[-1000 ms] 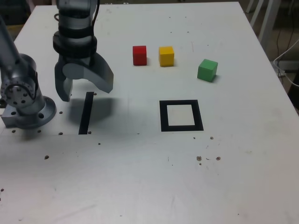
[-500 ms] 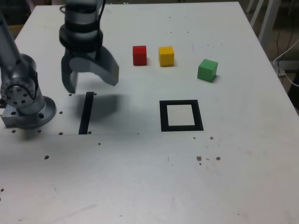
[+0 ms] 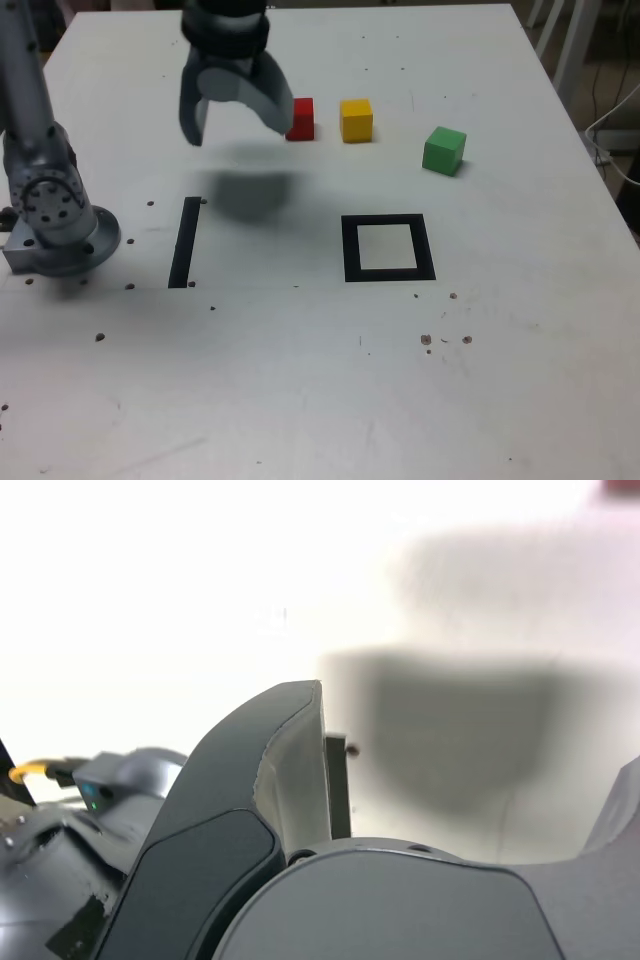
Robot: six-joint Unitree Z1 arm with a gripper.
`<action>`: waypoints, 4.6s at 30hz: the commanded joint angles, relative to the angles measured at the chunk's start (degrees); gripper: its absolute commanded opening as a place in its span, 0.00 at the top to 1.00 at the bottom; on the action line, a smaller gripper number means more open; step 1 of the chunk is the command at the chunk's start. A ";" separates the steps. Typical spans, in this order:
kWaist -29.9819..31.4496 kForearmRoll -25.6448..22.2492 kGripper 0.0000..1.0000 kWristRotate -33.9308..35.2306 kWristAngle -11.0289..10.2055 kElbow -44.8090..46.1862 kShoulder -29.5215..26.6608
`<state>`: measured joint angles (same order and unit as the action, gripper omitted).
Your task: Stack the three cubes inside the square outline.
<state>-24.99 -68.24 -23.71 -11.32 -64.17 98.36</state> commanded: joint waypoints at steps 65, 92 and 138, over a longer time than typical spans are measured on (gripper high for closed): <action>-10.78 -5.62 0.49 -11.54 -1.62 -22.56 25.74; -4.54 -7.54 0.72 -9.15 -0.01 -20.26 17.74; 25.68 -9.18 0.72 17.58 15.18 -26.89 21.63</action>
<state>0.55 -77.58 -6.15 3.76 -90.74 119.62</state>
